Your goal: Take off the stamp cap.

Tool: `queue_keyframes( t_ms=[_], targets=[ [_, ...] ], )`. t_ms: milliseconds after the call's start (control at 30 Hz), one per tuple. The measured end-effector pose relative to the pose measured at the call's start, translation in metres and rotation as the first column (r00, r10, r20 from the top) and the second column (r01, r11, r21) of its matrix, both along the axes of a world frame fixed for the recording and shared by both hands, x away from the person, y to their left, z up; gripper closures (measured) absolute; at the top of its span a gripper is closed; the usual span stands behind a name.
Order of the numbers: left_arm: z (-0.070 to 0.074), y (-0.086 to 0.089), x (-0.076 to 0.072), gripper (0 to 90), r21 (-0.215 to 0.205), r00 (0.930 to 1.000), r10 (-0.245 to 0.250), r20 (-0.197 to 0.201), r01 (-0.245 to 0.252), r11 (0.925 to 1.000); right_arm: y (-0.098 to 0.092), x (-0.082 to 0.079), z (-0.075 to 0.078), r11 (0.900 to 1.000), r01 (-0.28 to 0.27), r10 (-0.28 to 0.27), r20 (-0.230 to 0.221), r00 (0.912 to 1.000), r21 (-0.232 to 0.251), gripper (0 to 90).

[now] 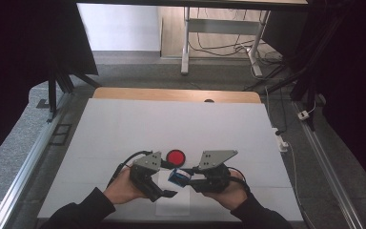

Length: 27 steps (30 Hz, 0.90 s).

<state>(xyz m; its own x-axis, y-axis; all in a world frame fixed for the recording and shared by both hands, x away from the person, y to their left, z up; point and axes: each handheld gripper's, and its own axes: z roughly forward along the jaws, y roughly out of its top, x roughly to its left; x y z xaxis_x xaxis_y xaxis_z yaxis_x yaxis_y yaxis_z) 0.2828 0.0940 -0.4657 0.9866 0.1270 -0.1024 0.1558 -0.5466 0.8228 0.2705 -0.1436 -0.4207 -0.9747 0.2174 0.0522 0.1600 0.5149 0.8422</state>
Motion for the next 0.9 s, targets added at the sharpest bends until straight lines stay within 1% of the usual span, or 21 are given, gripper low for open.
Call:
queue_keyframes(
  t_ms=[67,100,133,167,200,233,267,333,367,500,567,667,733,767,867,900],
  targets=[
    [-0.0002,0.0003,0.0002,21.3,-0.002,0.9999,-0.016,0.001,0.016,0.9999,0.0004,-0.0005,-0.0001,1.0,-0.01,0.01,-0.002,0.9999,0.006,70.7],
    [-0.0004,0.0004,-0.0002,21.3,-0.003,0.9997,-0.025,0.003,0.025,0.9997,0.0004,-0.0005,-0.0001,1.0,-0.01,0.01,-0.002,0.9999,0.006,70.7],
    [-0.0005,0.0005,-0.0004,23.8,-0.002,0.9995,-0.031,0.005,0.031,0.9995,0.0003,-0.0007,0.0002,1.0,-0.014,0.014,-0.001,0.9999,0.001,70.7],
    [-0.0006,0.001,-0.0003,31.1,-0.004,0.999,-0.045,0.002,0.045,0.999,0.0008,-0.0011,-0.0001,1.0,-0.02,0.02,-0.003,0.9998,0.007,70.7],
    [-0.0009,0.0012,-0.0005,31.1,-0.01,0.9985,-0.056,0.0,0.056,0.9984,0.0008,-0.0011,-0.0001,1.0,-0.02,0.02,-0.003,0.9998,0.007,70.7],
    [-0.0009,0.0015,-0.0005,35.5,-0.006,0.998,-0.063,0.004,0.063,0.998,0.0012,-0.0015,-0.0003,1.0,-0.029,0.029,-0.004,0.9996,0.007,70.7],
    [-0.0013,0.0015,-0.0004,35.5,-0.011,0.9975,-0.07,-0.003,0.07,0.9975,0.0012,-0.0015,-0.0003,1.0,-0.029,0.029,-0.004,0.9996,0.007,70.7],
    [-0.0019,0.0019,-0.0003,41.4,-0.018,0.9966,-0.082,-0.012,0.081,0.9965,0.0019,-0.0022,-0.0005,0.999,-0.042,0.042,-0.001,0.9991,0.005,70.7],
    [-0.002,0.0022,0.0002,41.4,-0.017,0.996,-0.088,-0.014,0.088,0.996,0.0019,-0.0022,-0.0005,0.999,-0.042,0.042,-0.001,0.9991,0.005,70.7],
    [-0.0028,0.0031,0.0003,50.1,-0.023,0.9942,-0.106,-0.017,0.106,0.9941,0.003,-0.0033,-0.0009,0.998,-0.057,0.057,-0.001,0.9984,0.006,70.8],
    [-0.003,0.0036,0.0001,50.9,-0.025,0.9938,-0.111,-0.015,0.11,0.9936,0.0032,-0.0034,-0.001,0.998,-0.058,0.058,0.0,0.9983,0.006,70.7],
    [-0.0035,0.0045,0.0006,55.3,-0.034,0.9925,-0.121,-0.018,0.12,0.9922,0.0033,-0.0039,-0.0007,0.998,-0.065,0.065,-0.001,0.9979,0.007,70.7],
    [-0.0036,0.0049,0.0008,55.9,-0.038,0.9921,-0.124,-0.019,0.123,0.9917,0.0033,-0.0039,-0.0006,0.998,-0.066,0.066,-0.001,0.9978,0.008,70.7],
    [-0.0036,0.0052,0.0007,58.4,-0.038,0.9919,-0.126,-0.017,0.125,0.9914,0.0033,-0.004,-0.0006,0.998,-0.068,0.068,-0.002,0.9976,0.011,70.7],
    [-0.0036,0.0061,0.0007,59.9,-0.043,0.9914,-0.131,-0.007,0.131,0.9905,0.0034,-0.0042,-0.0006,0.997,-0.07,0.07,-0.003,0.9975,0.009,70.7],
    [-0.0036,0.0064,0.0008,61.8,-0.045,0.991,-0.133,-0.006,0.133,0.9901,0.0036,-0.0045,-0.0006,0.997,-0.074,0.075,-0.002,0.9972,0.01,70.7]
  ],
)
